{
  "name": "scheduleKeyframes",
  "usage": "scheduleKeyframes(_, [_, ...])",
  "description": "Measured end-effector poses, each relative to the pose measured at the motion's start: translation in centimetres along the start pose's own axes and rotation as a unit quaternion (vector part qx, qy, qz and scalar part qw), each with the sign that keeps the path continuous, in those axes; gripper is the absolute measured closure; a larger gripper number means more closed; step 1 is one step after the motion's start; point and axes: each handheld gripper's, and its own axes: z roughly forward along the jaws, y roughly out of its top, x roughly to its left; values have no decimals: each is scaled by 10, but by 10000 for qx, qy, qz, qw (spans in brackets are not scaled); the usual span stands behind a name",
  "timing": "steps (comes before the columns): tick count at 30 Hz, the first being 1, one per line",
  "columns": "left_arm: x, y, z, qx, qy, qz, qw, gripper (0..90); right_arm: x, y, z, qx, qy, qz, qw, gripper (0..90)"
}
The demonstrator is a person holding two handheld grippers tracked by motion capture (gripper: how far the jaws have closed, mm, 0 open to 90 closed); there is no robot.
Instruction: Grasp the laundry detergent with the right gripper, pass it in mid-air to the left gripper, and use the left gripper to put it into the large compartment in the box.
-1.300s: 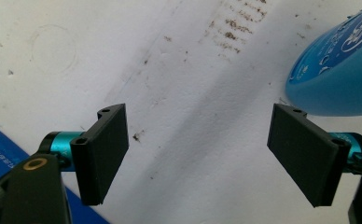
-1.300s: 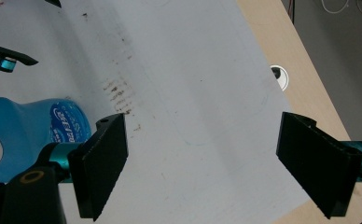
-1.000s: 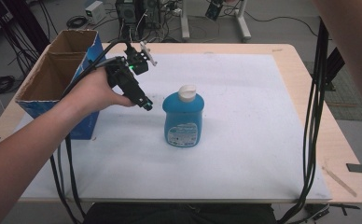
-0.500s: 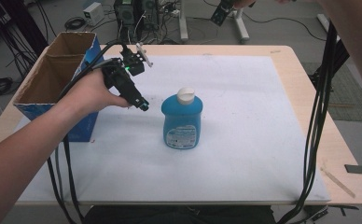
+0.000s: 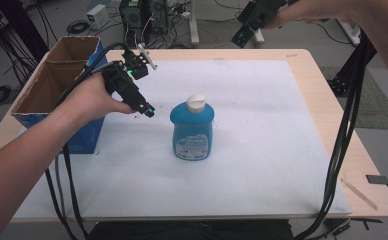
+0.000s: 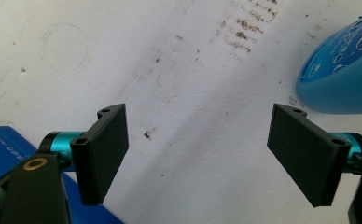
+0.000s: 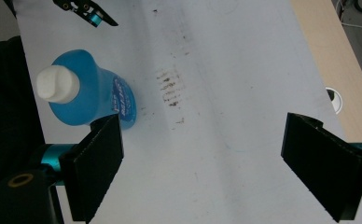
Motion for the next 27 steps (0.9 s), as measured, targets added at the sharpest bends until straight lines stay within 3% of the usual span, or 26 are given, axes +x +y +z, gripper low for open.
scheduleKeyframes(18, [2, -4, -5, -105, 33, -118, 9999, 206, 36, -35, 38, -486, 482, 193, 9975, 125])
scheduleKeyframes(27, [3, -5, -6, -124, 42, -150, 9998, 206, 48, -49, 58, -577, 665, 313, 9956, 124])
